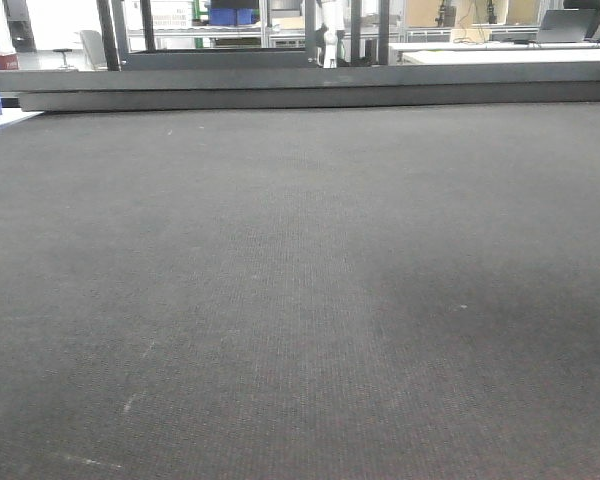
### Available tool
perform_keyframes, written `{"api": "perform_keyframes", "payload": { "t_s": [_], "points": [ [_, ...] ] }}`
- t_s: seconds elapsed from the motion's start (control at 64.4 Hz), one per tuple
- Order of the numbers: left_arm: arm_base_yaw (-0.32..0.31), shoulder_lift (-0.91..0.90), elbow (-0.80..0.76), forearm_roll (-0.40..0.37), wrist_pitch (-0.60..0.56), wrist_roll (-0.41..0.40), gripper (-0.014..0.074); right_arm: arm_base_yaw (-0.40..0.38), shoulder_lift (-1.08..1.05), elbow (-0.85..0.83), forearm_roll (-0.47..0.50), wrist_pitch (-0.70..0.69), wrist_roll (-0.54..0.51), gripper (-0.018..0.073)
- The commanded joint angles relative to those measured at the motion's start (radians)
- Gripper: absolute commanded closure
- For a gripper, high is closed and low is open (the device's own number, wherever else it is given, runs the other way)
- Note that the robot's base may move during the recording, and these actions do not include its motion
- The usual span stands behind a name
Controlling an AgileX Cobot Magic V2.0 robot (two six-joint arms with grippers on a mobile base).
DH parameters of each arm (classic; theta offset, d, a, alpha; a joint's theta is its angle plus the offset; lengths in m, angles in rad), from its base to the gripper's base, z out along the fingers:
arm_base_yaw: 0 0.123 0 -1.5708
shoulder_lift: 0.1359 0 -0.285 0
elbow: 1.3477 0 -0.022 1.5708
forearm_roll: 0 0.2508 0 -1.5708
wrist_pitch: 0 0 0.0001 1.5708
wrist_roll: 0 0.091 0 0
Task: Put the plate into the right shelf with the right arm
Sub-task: 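Lift the white plate up off the table with the right gripper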
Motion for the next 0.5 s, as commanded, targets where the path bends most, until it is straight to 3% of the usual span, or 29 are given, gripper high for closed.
{"api": "perform_keyframes", "payload": {
  "t_s": [0.0,0.481],
  "points": [
    [-0.006,-0.011,0.009,-0.002,-0.082,-0.002,0.0643,-0.007,0.009,-0.037,-0.016,-0.106,-0.004,0.0505],
    [-0.006,-0.011,0.009,-0.002,-0.082,-0.002,0.0643,-0.007,0.009,-0.037,-0.016,-0.106,-0.004,0.0505]
  ]
}}
